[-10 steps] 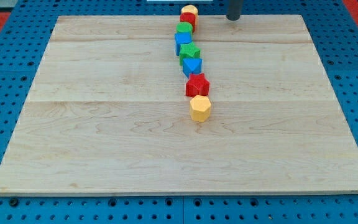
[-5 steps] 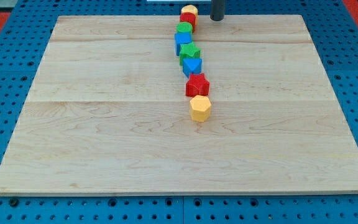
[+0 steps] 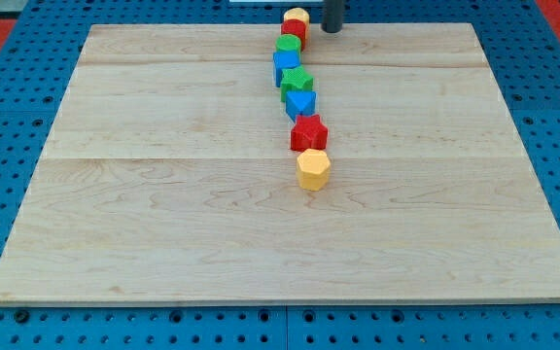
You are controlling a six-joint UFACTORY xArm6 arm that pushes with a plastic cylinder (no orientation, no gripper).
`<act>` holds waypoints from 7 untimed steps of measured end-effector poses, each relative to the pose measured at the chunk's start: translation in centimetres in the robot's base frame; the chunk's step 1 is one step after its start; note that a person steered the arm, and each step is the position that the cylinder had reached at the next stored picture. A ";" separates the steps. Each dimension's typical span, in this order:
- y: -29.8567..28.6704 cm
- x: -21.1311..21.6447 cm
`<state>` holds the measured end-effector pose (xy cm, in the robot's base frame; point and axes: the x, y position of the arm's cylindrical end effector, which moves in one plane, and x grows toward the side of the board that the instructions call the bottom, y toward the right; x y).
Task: Place red circle left to green circle
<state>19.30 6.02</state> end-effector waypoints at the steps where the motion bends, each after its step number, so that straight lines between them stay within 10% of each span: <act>1: -2.4 0.0; 7: -9.5 2.2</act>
